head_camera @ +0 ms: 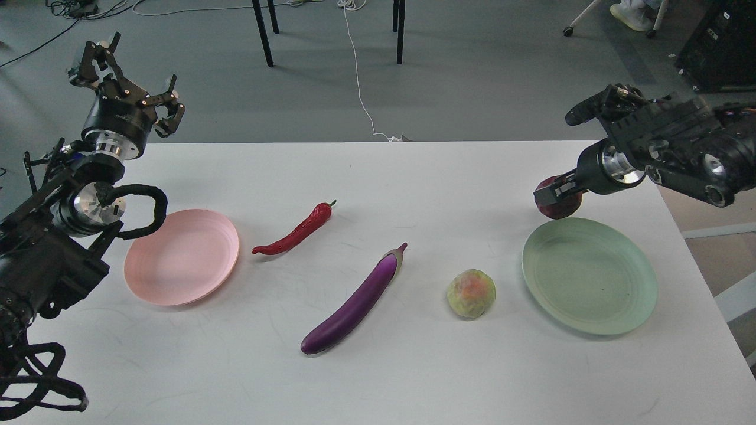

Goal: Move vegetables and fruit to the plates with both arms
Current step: 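Lower the pomegranate onto the green plate and release it, then reach the right gripper to the pale peach and grasp it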

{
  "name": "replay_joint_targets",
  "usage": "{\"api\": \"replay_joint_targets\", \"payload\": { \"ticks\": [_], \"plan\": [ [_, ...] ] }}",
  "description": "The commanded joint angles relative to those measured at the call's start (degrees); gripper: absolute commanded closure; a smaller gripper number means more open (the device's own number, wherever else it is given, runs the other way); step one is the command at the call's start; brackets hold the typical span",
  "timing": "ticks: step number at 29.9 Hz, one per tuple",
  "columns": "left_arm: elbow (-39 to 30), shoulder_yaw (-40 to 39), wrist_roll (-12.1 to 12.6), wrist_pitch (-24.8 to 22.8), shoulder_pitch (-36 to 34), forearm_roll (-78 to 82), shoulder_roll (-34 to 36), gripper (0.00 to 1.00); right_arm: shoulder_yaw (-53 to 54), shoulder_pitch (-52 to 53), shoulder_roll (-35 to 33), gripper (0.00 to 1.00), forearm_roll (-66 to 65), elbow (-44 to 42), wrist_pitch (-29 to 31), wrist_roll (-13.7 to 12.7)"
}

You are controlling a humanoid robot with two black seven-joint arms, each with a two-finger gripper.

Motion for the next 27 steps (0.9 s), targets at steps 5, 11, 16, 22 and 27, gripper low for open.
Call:
{"api": "replay_joint_targets", "payload": {
  "ticks": [5,11,16,22,27],
  "plan": [
    [-0.1,0.0,0.0,0.1,0.0,0.0,-0.9,0.02,0.7,-5.4,-8.5,0.40,-6.9,2.8,-3.9,0.0],
    [-0.1,0.0,0.0,0.2,-0.1,0.1,-2.2,0.02,4.8,-7.2,-9.2,0.28,-6.5,4.2,-4.5,0.0],
    [-0.1,0.1,0.1,0.2,0.0,0.1,-1.7,0.02,5.8,-7.3,-8.6,0.17,-6.4,5.6,-4.5,-0.3],
    [0.0,0.0,-0.1,0.1,0.0,0.0,-1.2,0.02,6.9,-7.2,-8.5,0.05,-5.9,5.7,-4.2,-0.8],
    [0.0,0.0,-0.1,0.1,0.0,0.0,-0.5,0.02,8.3,-2.7,-8.0,0.04,-3.2,7.5,-3.6,-0.8]
  ]
}}
